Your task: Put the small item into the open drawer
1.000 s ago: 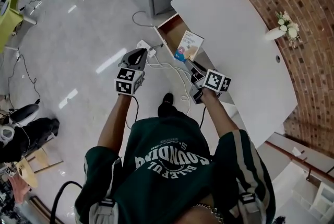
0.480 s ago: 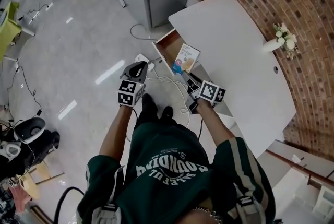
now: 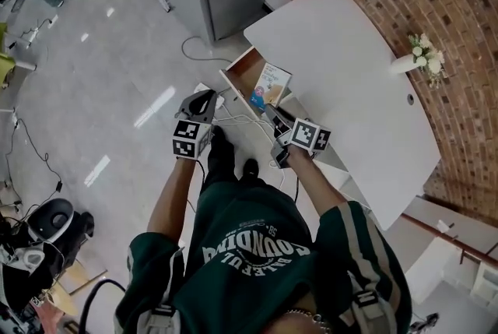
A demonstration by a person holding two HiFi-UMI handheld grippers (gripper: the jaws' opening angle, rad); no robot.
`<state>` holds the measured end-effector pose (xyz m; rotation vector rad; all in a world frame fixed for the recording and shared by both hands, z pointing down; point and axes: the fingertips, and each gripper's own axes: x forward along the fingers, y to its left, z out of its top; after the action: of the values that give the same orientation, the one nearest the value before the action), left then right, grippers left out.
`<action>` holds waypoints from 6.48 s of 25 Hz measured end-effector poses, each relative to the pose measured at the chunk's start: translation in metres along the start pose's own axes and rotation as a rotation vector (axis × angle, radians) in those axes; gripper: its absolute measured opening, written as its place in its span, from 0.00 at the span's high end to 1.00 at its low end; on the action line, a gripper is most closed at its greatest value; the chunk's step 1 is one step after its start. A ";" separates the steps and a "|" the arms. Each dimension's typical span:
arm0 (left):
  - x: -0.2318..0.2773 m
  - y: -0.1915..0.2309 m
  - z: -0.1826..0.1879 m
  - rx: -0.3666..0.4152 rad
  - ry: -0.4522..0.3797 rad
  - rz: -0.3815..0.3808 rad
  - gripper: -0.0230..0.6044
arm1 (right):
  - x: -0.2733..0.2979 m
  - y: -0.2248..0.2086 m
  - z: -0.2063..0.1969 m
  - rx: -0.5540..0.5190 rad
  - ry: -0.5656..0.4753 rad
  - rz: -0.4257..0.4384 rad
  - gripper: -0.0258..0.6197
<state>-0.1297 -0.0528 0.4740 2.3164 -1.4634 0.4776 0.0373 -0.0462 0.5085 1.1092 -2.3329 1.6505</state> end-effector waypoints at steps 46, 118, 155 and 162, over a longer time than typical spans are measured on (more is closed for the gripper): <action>0.128 0.054 -0.079 0.021 0.176 -0.214 0.92 | 0.109 -0.094 -0.006 0.117 -0.019 -0.210 0.79; 0.194 0.058 -0.216 -0.093 0.331 -0.322 0.92 | 0.232 -0.325 -0.044 0.305 -0.045 -0.591 0.79; 0.207 0.067 -0.232 -0.131 0.374 -0.314 0.92 | 0.232 -0.362 -0.058 0.219 0.076 -0.736 0.61; 0.203 0.065 -0.225 -0.125 0.368 -0.313 0.92 | 0.213 -0.344 -0.055 0.167 0.063 -0.770 0.74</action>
<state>-0.1263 -0.1334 0.7732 2.1616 -0.9151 0.6574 0.0651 -0.1630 0.8986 1.6650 -1.4335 1.5264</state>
